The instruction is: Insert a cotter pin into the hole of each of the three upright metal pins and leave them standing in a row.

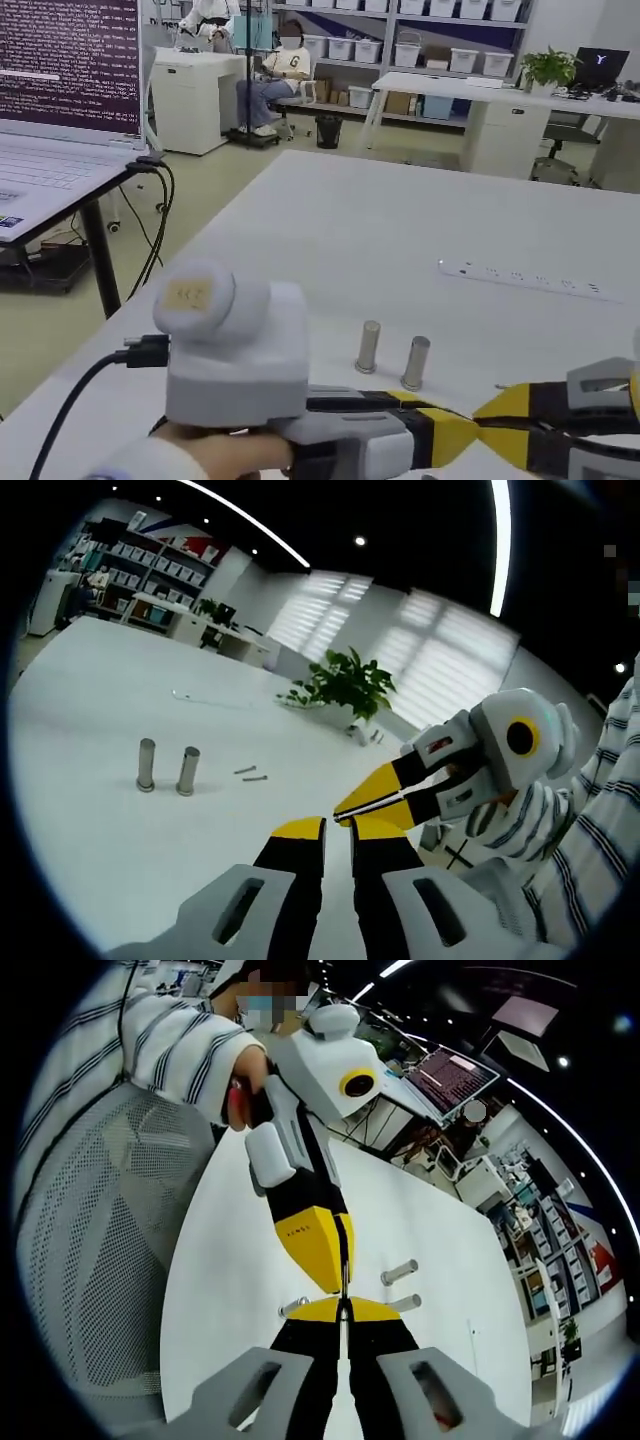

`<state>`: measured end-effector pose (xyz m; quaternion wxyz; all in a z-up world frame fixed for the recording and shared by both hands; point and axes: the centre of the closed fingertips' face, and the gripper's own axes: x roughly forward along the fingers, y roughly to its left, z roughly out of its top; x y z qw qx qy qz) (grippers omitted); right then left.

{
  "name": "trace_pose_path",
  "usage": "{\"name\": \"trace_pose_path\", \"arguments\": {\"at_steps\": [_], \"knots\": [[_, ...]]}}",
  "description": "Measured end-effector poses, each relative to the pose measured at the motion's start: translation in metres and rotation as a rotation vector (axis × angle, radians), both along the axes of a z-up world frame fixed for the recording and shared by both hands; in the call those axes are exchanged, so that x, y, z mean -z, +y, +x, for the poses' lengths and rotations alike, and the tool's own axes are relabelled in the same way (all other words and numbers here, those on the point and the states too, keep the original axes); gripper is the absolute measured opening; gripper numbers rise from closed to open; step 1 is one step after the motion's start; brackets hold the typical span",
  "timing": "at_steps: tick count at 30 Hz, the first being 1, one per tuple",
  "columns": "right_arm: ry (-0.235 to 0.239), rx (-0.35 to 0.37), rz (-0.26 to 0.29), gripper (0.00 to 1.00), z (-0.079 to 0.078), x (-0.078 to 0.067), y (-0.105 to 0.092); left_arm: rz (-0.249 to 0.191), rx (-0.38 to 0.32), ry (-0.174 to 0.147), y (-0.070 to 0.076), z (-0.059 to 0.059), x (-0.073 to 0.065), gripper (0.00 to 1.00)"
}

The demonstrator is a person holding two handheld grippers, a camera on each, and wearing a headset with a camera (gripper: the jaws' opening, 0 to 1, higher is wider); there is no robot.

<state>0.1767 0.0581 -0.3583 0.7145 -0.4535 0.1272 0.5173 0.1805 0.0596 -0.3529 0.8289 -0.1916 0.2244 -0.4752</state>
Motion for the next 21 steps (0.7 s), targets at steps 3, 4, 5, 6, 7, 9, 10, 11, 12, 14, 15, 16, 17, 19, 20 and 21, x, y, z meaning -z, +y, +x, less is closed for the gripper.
{"name": "trace_pose_path", "arguments": {"at_steps": [3, 4, 5, 6, 7, 9, 10, 11, 12, 14, 15, 16, 17, 19, 20, 21], "knots": [[0.003, -0.006, -0.009, 0.0, -0.0019, 0.0017, 0.0003, -0.005, 0.0, 0.003, 0.0002, -0.0004, -0.0003, 0.02], [0.005, -0.007, -0.009, 0.0, -0.0028, 0.0021, 0.0008, -0.003, 0.003, 0.008, -0.0001, -0.0009, 0.0005, 0.01], [0.004, -0.008, -0.007, 0.0, -0.0031, 0.002, 0.0013, -0.002, 0.005, 0.011, -0.0003, -0.0015, 0.0011, 0.0], [0.007, -0.01, -0.008, 0.0, -0.004, 0.0023, 0.0018, 0.0, 0.004, 0.013, -0.0003, -0.0016, 0.0014, 0.0], [0.006, -0.011, -0.008, 0.0, -0.0042, 0.0025, 0.002, -0.001, 0.005, 0.017, -0.0004, -0.0017, 0.0021, 0.0], [0.004, -0.012, -0.01, 0.0, -0.0046, 0.0024, 0.0025, -0.001, 0.006, 0.022, -0.0007, -0.0017, 0.0028, 0.0], [0.005, -0.014, -0.011, 0.0, -0.0051, 0.0025, 0.0028, 0.001, 0.008, 0.024, -0.0008, -0.002, 0.0031, 0.0], [0.005, -0.015, -0.011, 0.0, -0.0053, 0.0026, 0.0029, 0.0, 0.009, 0.027, -0.0008, -0.0025, 0.0032, 0.0], [0.005, -0.015, -0.013, 0.0, -0.0056, 0.0027, 0.003, -0.001, 0.01, 0.029, -0.0007, -0.0029, 0.0032, 0.0], [0.007, -0.018, -0.014, 0.0, -0.0065, 0.0029, 0.0034, -0.003, 0.015, 0.039, -0.0002, -0.0038, 0.0035, 0.0], [0.008, -0.02, -0.015, 0.0, -0.0071, 0.0031, 0.0038, -0.002, 0.019, 0.041, 0.0002, -0.0042, 0.0037, 0.0], [0.009, -0.023, -0.015, 0.0, -0.0079, 0.0034, 0.0043, -0.001, 0.024, 0.041, 0.0008, -0.0045, 0.004, 0.0], [0.007, -0.024, -0.018, 0.0, -0.0082, 0.0036, 0.0046, -0.002, 0.022, 0.049, 0.0008, -0.0046, 0.0044, 0.0], [0.0, -0.028, -0.03, 0.0, -0.0085, 0.0043, 0.0047, -0.007, 0.012, 0.069, 0.0009, -0.0047, 0.0052, 0.0], [-0.002, -0.029, -0.032, 0.0, -0.0082, 0.0045, 0.0047, -0.005, 0.011, 0.067, 0.001, -0.0047, 0.0054, 0.0], [-0.003, -0.031, -0.033, 0.0, -0.008, 0.0047, 0.0048, -0.003, 0.007, 0.065, 0.0011, -0.0048, 0.0055, 0.0]]}}
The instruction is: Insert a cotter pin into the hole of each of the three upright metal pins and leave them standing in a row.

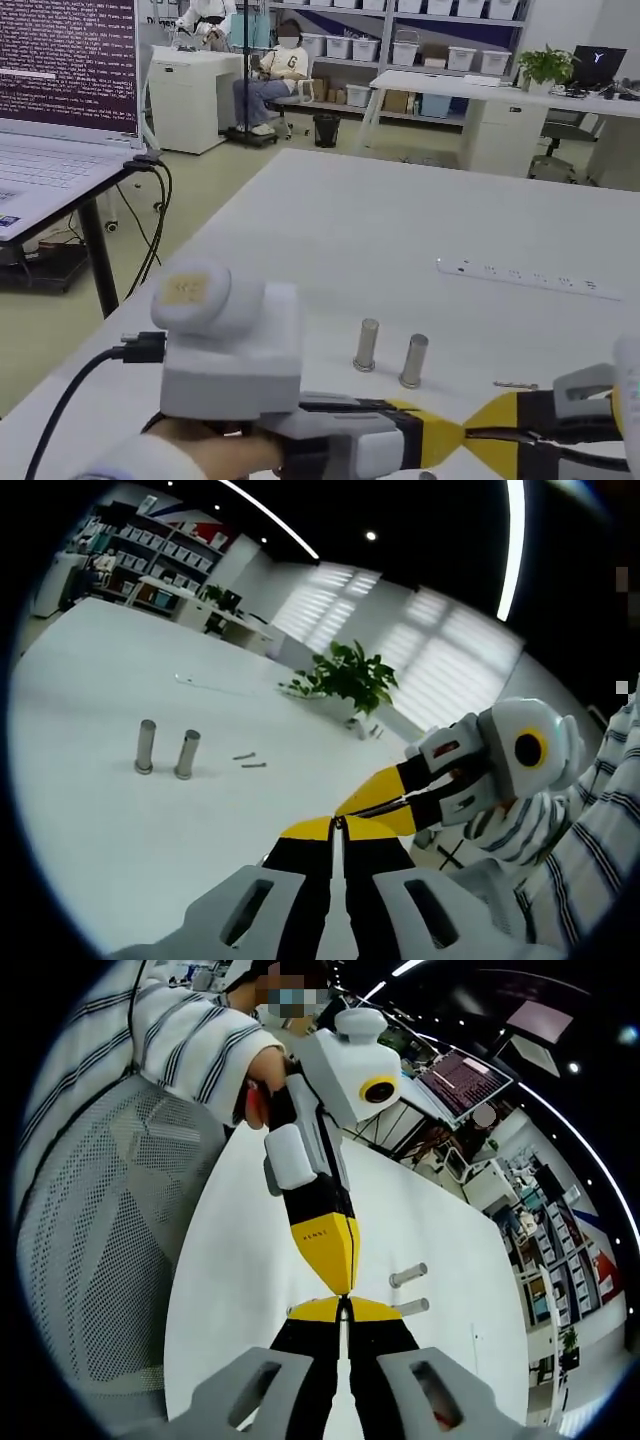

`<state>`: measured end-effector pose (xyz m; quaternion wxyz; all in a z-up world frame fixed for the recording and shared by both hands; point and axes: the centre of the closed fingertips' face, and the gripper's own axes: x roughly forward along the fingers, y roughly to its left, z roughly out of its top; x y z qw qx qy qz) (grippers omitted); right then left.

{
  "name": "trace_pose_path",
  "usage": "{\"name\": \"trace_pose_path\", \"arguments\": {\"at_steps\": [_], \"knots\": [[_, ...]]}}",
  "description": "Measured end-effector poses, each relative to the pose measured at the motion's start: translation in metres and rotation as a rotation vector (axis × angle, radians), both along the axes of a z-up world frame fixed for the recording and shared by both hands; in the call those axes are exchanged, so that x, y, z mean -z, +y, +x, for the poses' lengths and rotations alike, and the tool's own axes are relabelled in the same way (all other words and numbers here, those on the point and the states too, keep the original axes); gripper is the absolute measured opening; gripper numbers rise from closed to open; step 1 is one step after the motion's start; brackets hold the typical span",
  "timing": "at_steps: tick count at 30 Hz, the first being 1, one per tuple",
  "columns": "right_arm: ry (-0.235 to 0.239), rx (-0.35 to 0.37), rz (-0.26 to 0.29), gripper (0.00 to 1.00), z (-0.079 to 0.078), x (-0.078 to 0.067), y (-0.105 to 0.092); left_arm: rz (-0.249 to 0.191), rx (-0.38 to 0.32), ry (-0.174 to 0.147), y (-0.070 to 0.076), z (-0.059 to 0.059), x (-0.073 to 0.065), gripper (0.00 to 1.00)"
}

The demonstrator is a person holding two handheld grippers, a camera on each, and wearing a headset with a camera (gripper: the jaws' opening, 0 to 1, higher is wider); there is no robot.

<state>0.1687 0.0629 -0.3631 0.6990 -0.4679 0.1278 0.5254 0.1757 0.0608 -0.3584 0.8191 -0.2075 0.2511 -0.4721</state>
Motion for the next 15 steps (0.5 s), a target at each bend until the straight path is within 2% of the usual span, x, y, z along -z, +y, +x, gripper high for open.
{"name": "trace_pose_path", "arguments": {"at_steps": [4, 7, 10, 12, 15], "knots": [[0.012, -0.006, 0.007, 0.0, -0.001, 0.0013, 0.0003, 0.011, 0.001, 0.0, 0.0005, -0.0018, 0.0015, 0.0], [0.019, -0.018, 0.017, 0.0, -0.0022, 0.0014, 0.001, 0.006, -0.002, 0.021, 0.0014, -0.0029, 0.0021, 0.0], [0.033, -0.022, 0.036, 0.01, -0.0029, 0.0021, 0.0021, 0.02, 0.013, 0.008, 0.0011, -0.0053, 0.0029, 0.0], [0.033, -0.001, 0.039, 0.12, 0.0004, 0.0032, 0.0004, 0.037, 0.019, -0.012, 0.0006, -0.0066, 0.0035, 0.0], [0.061, 0.019, 0.042, 0.15, 0.0029, 0.0071, -0.0031, 0.054, 0.031, -0.035, 0.0002, -0.0086, 0.0036, 0.0]]}}
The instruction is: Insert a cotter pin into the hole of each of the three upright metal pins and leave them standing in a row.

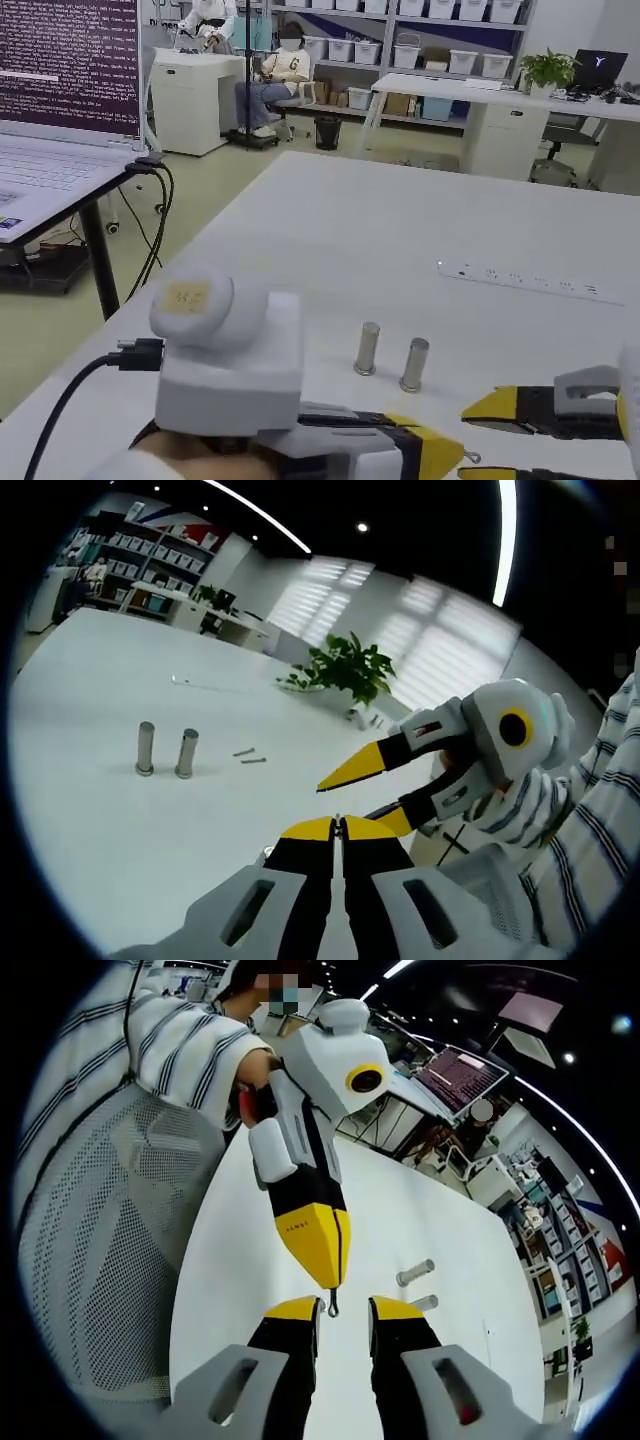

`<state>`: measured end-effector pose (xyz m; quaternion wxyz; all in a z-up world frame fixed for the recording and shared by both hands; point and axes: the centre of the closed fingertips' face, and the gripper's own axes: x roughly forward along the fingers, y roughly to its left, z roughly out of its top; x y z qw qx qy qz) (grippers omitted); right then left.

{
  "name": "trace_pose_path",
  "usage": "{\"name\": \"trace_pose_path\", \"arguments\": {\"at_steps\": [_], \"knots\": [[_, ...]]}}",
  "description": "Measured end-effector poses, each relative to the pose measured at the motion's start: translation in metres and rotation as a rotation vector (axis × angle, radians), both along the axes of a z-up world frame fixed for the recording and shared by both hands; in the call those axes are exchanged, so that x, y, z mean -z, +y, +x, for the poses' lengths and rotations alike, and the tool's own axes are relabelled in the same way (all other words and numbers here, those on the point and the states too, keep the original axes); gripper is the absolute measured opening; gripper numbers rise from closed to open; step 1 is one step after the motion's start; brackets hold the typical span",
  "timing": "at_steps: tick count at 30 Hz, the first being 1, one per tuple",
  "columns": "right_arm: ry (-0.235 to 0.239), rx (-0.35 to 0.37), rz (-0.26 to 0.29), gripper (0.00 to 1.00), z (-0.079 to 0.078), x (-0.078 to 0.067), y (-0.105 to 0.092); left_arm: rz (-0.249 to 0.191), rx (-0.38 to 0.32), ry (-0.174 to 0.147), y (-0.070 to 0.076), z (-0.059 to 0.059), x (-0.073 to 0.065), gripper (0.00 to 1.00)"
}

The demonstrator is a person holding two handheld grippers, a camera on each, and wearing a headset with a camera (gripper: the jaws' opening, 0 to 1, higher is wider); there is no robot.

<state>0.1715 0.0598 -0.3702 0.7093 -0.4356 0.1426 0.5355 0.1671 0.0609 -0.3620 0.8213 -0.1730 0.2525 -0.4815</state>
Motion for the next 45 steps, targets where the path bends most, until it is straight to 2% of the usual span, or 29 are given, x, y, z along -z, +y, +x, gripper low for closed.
{"name": "trace_pose_path", "arguments": {"at_steps": [4, 7, 10, 11, 12, 13, 15, 19, 23, 27, 32, 37, 38, 45], "knots": [[0.066, 0.033, 0.033, 0.16, 0.0, 0.004, -0.003, 0.038, 0.036, -0.063, 0.0, -0.004, -0.001, 0.0], [0.133, 0.057, 0.059, 0.15, -0.002, 0.009, -0.006, 0.072, 0.063, -0.126, -0.001, -0.006, -0.002, 0.0], [0.168, 0.069, 0.083, 0.15, -0.003, 0.01, -0.008, 0.065, 0.075, -0.141, -0.002, -0.007, -0.004, 0.0], [0.193, 0.071, 0.1, 0.14, -0.006, 0.011, -0.007, 0.068, 0.082, -0.156, -0.002, -0.008, -0.005, 0.0], [0.208, 0.073, 0.109, 0.13, -0.007, 0.011, -0.007, 0.079, 0.097, -0.194, -0.003, -0.008, -0.005, 0.0], [0.219, 0.074, 0.116, 0.12, -0.008, 0.011, -0.007, 0.086, 0.105, -0.22, -0.003, -0.008, -0.006, 0.0], [0.237, 0.08, 0.127, 0.1, -0.009, 0.012, -0.007, 0.078, 0.112, -0.223, -0.005, -0.01, -0.008, 0.0], [0.254, 0.075, 0.137, 0.07, -0.013, 0.012, -0.006, 0.108, 0.146, -0.285, -0.007, -0.012, -0.007, 0.0], [0.279, 0.067, 0.147, 0.0, -0.017, 0.012, -0.005, 0.118, 0.175, -0.309, -0.011, -0.017, -0.006, 0.0], [0.286, 0.053, 0.119, 0.0, -0.02, 0.014, -0.007, 0.139, 0.192, -0.325, -0.012, -0.019, -0.002, 0.0], [0.284, 0.046, 0.104, 0.0, -0.022, 0.016, -0.008, 0.222, 0.242, -0.416, -0.011, -0.021, 0.004, 0.0], [0.286, 0.028, 0.086, 0.0, -0.024, 0.017, -0.009, 0.256, 0.278, -0.448, -0.012, -0.023, 0.007, 0.0], [0.284, 0.025, 0.084, 0.0, -0.025, 0.016, -0.01, 0.269, 0.287, -0.464, -0.012, -0.023, 0.009, 0.0], [0.301, 0.028, 0.088, 0.0, -0.026, 0.018, -0.012, 0.279, 0.297, -0.453, -0.013, -0.02, 0.011, 0.0]]}}
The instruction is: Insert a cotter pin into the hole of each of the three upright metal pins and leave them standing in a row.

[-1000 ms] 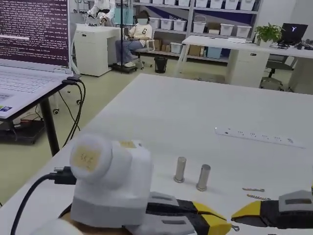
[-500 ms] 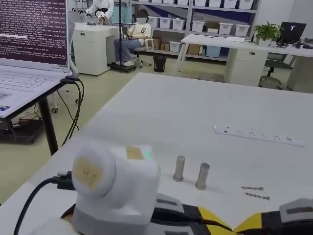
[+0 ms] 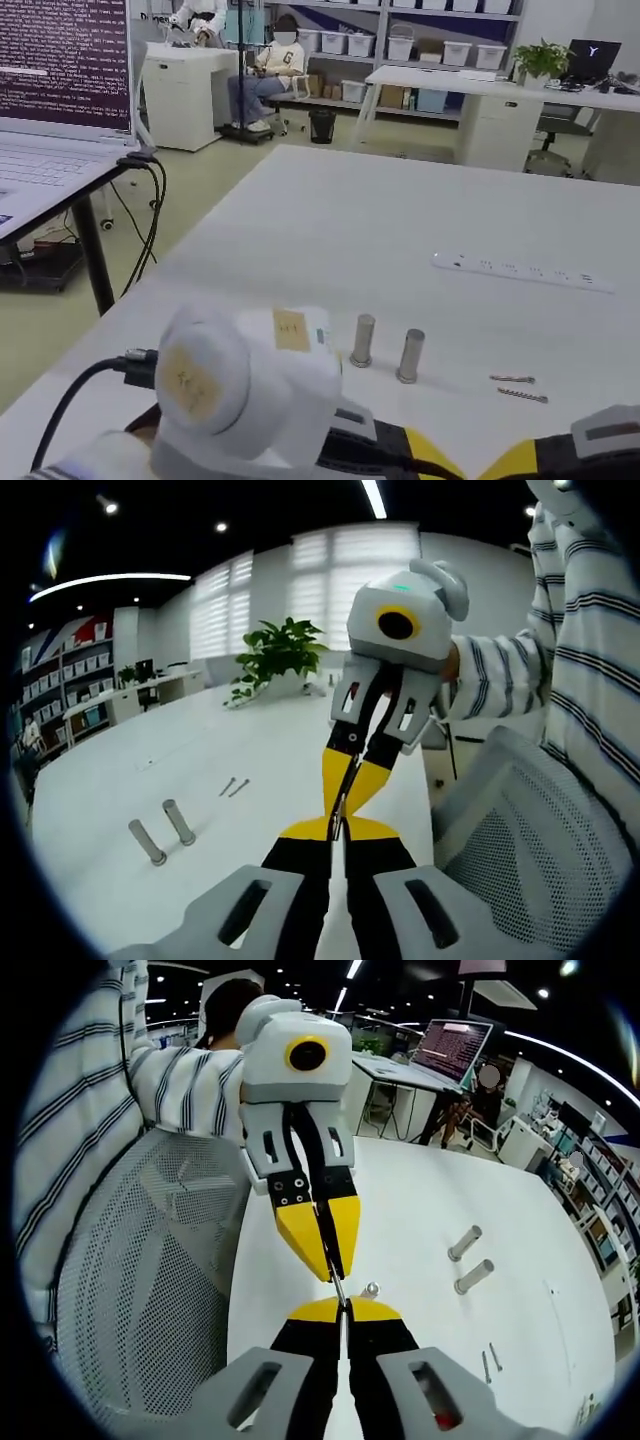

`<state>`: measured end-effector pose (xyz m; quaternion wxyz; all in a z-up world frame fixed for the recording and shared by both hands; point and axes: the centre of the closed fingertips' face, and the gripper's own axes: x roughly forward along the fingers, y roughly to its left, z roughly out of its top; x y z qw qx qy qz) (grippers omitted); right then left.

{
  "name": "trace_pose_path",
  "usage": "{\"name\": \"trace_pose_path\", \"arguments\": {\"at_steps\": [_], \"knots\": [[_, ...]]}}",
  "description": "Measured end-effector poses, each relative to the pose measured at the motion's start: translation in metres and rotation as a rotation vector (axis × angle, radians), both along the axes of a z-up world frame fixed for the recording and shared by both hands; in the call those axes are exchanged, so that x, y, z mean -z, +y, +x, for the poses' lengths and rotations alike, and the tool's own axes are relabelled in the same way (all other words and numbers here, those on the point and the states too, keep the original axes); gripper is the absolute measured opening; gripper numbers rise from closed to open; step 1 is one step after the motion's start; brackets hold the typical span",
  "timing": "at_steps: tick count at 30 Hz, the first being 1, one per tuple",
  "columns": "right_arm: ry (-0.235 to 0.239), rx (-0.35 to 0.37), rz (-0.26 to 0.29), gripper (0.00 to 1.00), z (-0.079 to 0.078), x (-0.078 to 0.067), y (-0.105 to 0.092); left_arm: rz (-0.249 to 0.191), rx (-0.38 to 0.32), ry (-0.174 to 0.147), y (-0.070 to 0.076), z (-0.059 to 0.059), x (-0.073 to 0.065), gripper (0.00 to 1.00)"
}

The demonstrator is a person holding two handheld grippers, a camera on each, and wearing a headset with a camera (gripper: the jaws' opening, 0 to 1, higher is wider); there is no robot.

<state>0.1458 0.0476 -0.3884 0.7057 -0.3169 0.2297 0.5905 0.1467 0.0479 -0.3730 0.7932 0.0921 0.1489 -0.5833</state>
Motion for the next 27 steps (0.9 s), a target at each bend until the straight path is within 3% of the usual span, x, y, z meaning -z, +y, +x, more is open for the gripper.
{"name": "trace_pose_path", "arguments": {"at_steps": [3, 9, 18, 27], "knots": [[-0.003, 0.012, 0.0, 0.0, 0.002, 0.001, -0.001, 0.031, -0.01, -0.009, 0.004, 0.004, 0.004, 0.01], [-0.001, 0.067, -0.011, 0.0, 0.01, 0.009, -0.011, 0.103, -0.07, -0.013, 0.017, 0.017, 0.017, 0.17], [0.008, 0.103, -0.074, 0.0, 0.019, 0.031, -0.026, 0.199, -0.106, -0.005, 0.028, 0.029, 0.036, 0.15], [0.033, 0.095, -0.105, 0.0, 0.03, 0.051, -0.027, 0.217, -0.099, 0.042, 0.022, 0.034, 0.051, 0.16]]}}
